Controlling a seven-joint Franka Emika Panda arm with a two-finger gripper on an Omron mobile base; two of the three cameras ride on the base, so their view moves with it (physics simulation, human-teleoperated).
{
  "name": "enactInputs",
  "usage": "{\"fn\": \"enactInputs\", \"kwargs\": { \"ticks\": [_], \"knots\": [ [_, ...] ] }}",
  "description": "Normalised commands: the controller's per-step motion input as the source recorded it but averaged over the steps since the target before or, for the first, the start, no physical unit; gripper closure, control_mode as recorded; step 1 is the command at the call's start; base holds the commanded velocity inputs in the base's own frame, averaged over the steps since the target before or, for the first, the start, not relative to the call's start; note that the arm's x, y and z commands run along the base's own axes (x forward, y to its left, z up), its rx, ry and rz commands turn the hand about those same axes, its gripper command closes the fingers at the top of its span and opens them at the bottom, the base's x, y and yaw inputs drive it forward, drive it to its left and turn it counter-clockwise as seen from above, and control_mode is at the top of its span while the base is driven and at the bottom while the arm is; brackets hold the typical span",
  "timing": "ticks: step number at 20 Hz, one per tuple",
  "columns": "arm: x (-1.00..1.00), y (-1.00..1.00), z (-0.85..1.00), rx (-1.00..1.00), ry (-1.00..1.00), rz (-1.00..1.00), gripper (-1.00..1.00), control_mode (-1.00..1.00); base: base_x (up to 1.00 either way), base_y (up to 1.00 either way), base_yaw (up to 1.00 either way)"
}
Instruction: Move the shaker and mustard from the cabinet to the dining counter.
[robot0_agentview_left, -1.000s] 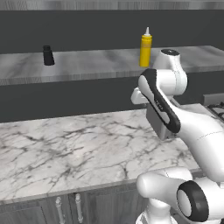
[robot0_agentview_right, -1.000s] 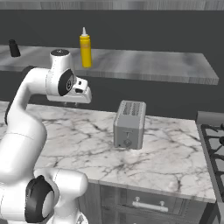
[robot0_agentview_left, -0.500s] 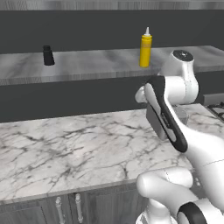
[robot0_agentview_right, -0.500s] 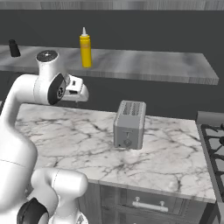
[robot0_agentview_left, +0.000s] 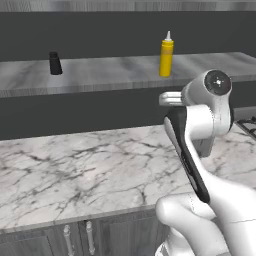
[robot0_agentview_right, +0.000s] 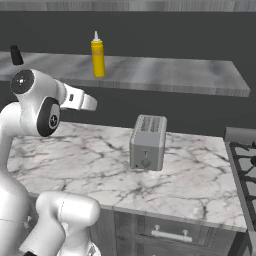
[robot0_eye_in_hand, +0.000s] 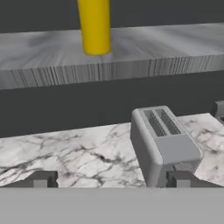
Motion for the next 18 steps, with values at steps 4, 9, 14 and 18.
{"fn": "enactInputs", "kwargs": {
  "ticks": [4,9,14,18],
  "knots": [
    [-0.01,-0.04,0.49,0.00,-0.32,-0.12,-1.00,-1.00,0.00,0.00,0.00],
    [0.00,0.00,0.37,0.00,-0.17,-0.05,-1.00,-1.00,0.00,0.00,0.00],
    [0.00,0.00,0.30,0.00,-0.03,0.00,-1.00,-1.00,0.00,0.00,0.00],
    [0.00,0.00,0.27,0.00,0.00,0.00,-1.00,-1.00,0.00,0.00,0.00]
  ]
}}
